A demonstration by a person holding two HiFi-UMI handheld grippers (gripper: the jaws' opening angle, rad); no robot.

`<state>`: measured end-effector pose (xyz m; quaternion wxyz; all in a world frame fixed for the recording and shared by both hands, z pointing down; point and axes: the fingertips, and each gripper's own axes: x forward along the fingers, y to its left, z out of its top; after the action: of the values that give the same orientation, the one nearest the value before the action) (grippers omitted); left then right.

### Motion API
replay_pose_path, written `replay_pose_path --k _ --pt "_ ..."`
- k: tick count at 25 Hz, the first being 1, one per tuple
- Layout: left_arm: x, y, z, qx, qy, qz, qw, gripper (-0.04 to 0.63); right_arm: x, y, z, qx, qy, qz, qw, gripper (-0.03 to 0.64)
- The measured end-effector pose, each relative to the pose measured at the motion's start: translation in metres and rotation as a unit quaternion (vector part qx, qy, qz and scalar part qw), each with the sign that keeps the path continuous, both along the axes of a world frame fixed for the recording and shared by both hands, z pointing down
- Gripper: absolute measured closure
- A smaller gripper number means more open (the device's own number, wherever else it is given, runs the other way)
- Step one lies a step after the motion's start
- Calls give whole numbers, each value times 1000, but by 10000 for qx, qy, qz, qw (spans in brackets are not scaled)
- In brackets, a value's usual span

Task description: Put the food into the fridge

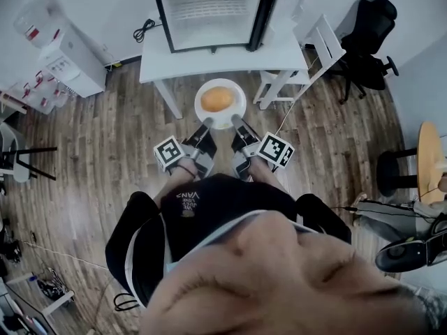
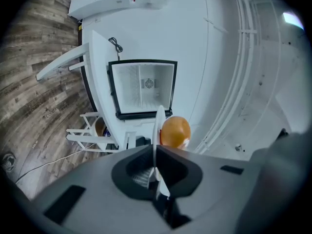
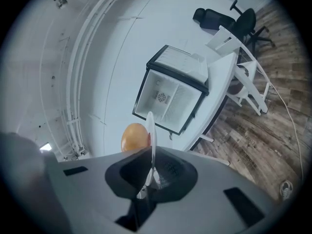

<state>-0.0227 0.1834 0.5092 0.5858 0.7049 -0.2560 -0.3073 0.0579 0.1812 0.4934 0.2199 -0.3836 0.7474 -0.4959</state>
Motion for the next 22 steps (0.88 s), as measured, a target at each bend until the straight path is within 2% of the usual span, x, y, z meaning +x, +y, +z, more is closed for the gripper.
replay_pose_path --k 13,17,22 --pt "19 -9 9 115 78 -322 9994 571 19 -13 7 89 113 -264 9995 594" --pt "24 -24 5 106 53 -445 9989 570 24 -33 1 103 139 -401 9990 594" --pt "32 -15 7 119 89 -534 9985 571 30 -23 4 164 152 -514 9984 594"
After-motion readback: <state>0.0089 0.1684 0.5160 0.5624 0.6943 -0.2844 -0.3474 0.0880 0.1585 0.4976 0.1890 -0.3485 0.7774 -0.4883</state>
